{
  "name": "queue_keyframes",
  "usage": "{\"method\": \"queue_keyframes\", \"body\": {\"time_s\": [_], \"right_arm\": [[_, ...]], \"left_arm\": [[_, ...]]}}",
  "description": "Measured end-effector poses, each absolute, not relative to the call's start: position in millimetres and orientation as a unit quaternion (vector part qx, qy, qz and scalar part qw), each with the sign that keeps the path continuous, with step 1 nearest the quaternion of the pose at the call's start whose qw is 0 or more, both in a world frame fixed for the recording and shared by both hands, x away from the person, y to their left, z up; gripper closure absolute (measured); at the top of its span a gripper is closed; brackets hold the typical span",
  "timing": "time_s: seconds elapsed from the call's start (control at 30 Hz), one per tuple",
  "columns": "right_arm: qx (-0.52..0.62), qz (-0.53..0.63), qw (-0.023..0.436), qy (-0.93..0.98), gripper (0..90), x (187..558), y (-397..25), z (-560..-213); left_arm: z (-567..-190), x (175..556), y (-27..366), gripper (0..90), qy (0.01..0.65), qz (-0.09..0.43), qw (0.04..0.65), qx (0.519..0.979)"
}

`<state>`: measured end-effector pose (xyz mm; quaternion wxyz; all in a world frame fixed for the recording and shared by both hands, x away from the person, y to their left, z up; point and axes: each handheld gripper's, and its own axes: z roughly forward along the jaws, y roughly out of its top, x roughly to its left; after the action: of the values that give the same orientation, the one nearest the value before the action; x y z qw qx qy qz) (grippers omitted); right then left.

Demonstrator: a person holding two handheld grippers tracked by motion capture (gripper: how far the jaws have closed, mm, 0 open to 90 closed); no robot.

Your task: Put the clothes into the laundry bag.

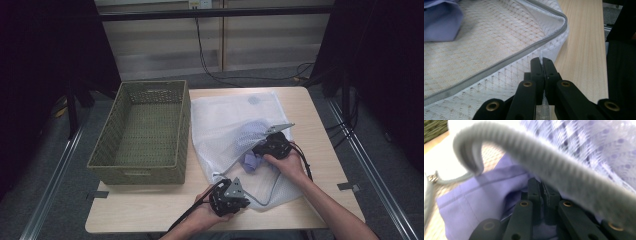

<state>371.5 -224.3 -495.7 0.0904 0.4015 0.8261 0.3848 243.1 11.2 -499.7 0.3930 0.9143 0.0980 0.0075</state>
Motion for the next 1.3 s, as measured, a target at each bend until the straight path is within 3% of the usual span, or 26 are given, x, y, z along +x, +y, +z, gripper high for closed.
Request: {"method": "queue_keyframes", "body": {"time_s": [0.5, 0.63, 0.7, 0.83, 0.87, 1.07, 1.3], "right_arm": [[0.469, 0.391, 0.140, 0.780, 83.9, 408, -206, -493], [0.464, 0.404, 0.120, 0.779, 79.3, 412, -205, -495], [0.454, 0.401, 0.120, 0.786, 78.6, 410, -205, -496], [0.438, 0.416, 0.108, 0.789, 70.7, 400, -210, -493], [0.432, 0.424, 0.098, 0.790, 64.3, 394, -216, -487], [0.404, 0.439, 0.088, 0.798, 55.8, 372, -236, -468], [0.384, 0.451, 0.093, 0.800, 56.1, 349, -258, -458]], "left_arm": [[-499, 244, 12, 89.2, 0.095, 0.006, 0.390, 0.916], [-499, 244, 12, 89.2, 0.092, 0.005, 0.388, 0.917], [-499, 244, 12, 89.2, 0.093, 0.004, 0.392, 0.915], [-499, 244, 12, 89.2, 0.093, 0.003, 0.394, 0.914], [-499, 244, 12, 89.2, 0.095, 0.004, 0.390, 0.916], [-500, 245, 11, 89.1, 0.097, -0.002, 0.398, 0.912], [-500, 245, 12, 88.9, 0.098, -0.002, 0.395, 0.914]]}}
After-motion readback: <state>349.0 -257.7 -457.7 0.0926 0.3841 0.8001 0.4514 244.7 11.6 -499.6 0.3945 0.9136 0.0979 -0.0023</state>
